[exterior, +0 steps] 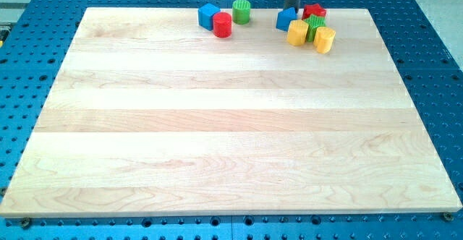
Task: Move the blue cube towards the top left corner of the board
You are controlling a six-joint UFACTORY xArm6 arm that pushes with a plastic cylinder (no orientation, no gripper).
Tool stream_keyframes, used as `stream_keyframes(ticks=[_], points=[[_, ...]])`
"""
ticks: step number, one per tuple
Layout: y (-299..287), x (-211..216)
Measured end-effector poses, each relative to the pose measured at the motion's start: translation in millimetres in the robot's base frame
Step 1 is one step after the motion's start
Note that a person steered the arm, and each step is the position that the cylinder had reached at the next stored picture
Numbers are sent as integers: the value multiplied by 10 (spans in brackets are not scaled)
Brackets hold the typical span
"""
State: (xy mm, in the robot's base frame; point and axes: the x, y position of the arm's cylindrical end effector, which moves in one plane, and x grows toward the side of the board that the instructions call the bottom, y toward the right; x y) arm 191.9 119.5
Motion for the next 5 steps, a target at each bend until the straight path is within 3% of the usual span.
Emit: stream_keyframes(ticks=[2,4,5], points=[[-683,3],[-1655,615],[-1925,586]])
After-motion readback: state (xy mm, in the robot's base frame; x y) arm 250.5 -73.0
